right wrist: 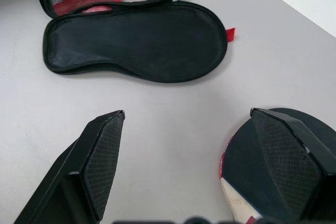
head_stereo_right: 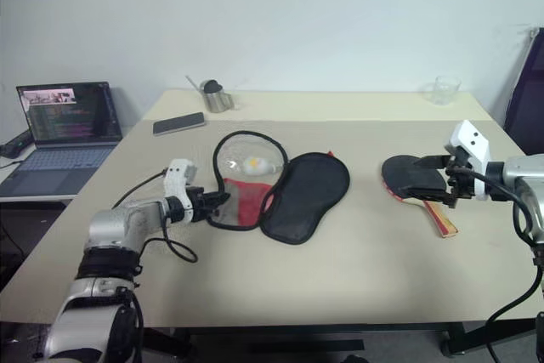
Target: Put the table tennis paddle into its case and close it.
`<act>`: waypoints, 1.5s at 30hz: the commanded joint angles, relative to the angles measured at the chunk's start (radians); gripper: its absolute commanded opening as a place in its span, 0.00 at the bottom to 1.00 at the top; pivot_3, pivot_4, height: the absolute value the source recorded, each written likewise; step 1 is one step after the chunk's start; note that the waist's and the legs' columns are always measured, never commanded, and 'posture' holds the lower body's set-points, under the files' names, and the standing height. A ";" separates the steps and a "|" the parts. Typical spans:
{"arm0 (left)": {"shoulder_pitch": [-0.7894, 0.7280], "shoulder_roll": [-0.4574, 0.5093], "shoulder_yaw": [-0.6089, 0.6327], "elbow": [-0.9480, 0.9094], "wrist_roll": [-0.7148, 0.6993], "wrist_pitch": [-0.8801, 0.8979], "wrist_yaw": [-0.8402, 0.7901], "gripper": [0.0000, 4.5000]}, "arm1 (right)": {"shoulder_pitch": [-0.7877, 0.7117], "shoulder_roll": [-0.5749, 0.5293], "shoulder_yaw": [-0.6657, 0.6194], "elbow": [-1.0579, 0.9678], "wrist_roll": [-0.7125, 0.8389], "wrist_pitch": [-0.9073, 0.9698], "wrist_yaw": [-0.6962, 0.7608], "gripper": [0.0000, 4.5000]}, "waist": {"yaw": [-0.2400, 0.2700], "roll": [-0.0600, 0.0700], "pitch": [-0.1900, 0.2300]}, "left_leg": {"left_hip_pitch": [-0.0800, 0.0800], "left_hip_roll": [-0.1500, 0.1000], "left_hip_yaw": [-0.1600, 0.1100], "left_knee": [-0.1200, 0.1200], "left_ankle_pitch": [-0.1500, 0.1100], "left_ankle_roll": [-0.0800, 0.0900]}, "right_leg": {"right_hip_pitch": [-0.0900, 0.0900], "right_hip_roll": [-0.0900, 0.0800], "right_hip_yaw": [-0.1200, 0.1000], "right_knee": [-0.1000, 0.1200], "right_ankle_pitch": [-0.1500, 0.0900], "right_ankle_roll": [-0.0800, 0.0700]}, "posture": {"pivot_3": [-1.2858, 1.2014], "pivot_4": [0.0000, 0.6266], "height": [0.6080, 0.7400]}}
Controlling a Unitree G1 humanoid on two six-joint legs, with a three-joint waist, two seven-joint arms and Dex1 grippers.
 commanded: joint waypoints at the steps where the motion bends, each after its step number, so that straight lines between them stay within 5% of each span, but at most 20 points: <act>1: -0.005 -0.028 0.101 -0.091 -0.052 0.021 0.105 0.00 | -0.014 -0.017 -0.028 -0.023 0.016 -0.004 0.002 0.94 | 0.000 0.000 0.000 | 0.000 0.000 0.000 0.000 0.000 0.000 | 0.000 0.000 0.000 0.000 0.000 0.000 | 0.52 0.24 1.00; 13: -0.033 -0.150 0.036 -0.111 -0.059 0.003 0.157 0.00 | -0.029 -0.013 -0.016 -0.011 0.008 -0.013 0.008 0.94 | 0.012 0.000 0.000 | 0.000 0.000 0.000 0.000 0.000 0.000 | 0.000 0.000 0.000 0.000 0.000 0.000 | 0.52 0.24 1.00; 42: -0.046 -0.167 -0.118 -0.123 -0.061 0.001 0.017 0.00 | -0.020 0.003 0.000 -0.016 -0.005 -0.022 -0.013 0.94 | 0.023 0.000 0.000 | 0.000 0.000 0.000 0.000 0.000 0.000 | 0.001 0.000 0.000 -0.001 0.000 0.000 | 0.52 0.24 1.00; 45: -0.028 -0.151 -0.128 -0.149 -0.046 0.020 0.031 0.16 | -0.023 0.004 -0.001 -0.012 -0.008 -0.023 -0.012 0.94 | 0.022 0.000 0.000 | 0.000 0.000 0.000 0.000 0.000 0.000 | 0.001 0.000 0.000 -0.001 0.000 0.000 | 0.52 0.24 1.00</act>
